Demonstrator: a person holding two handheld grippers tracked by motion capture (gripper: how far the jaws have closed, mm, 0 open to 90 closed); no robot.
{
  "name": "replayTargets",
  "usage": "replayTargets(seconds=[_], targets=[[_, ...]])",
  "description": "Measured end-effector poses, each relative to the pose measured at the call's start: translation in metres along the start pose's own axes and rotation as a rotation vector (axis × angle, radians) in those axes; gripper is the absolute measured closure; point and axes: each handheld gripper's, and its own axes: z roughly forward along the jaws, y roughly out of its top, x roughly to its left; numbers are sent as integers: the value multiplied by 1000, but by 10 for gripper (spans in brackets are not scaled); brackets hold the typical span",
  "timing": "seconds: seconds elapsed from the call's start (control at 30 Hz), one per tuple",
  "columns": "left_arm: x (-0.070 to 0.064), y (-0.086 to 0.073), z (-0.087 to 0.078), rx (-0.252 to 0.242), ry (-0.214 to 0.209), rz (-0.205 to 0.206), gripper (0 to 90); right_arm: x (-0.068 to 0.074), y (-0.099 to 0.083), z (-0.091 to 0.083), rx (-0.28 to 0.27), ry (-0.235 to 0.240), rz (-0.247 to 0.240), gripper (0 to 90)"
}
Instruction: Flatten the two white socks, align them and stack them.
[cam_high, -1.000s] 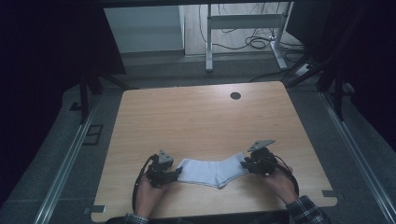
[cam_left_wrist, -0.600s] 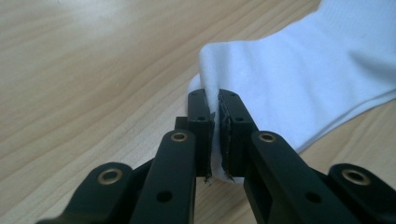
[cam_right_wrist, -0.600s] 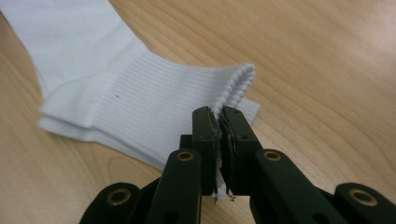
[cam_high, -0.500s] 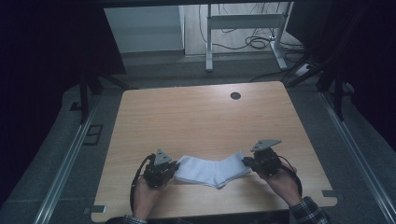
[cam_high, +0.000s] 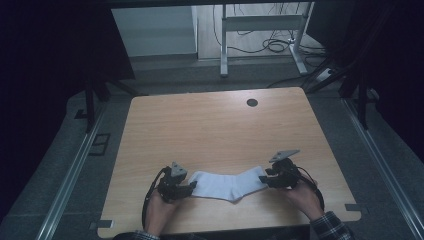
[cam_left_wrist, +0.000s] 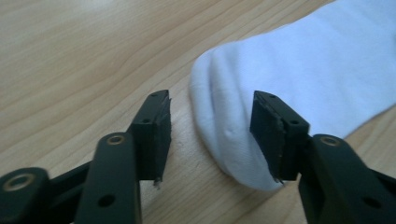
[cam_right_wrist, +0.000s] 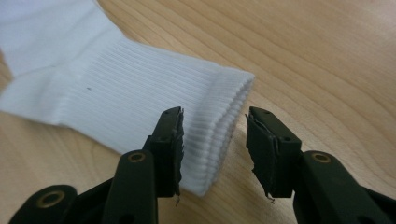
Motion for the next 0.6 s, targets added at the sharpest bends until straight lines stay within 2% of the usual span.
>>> replayTargets(seconds=[0.07,0.13,0.23,0.33,0.5,0.6], targets=[[2,-2,4,14,-4,-9,477,-1,-1,7,16,0,3,552],[4,-3,7,4,-21,-21,486,-1,-1,11,22,17,8,607],[7,-2,7,-1,-67,-30,656,-2,-1,12,24,52,23,728],[7,-1,9,1,-103,-43,785,-2,0,12,24,64,30,767],[8,3,7,-3,-97,-38,811,-1,3,9,16,54,26,777],[11,9,2,-28,-88,-35,811,-3,8,5,-8,52,23,777]])
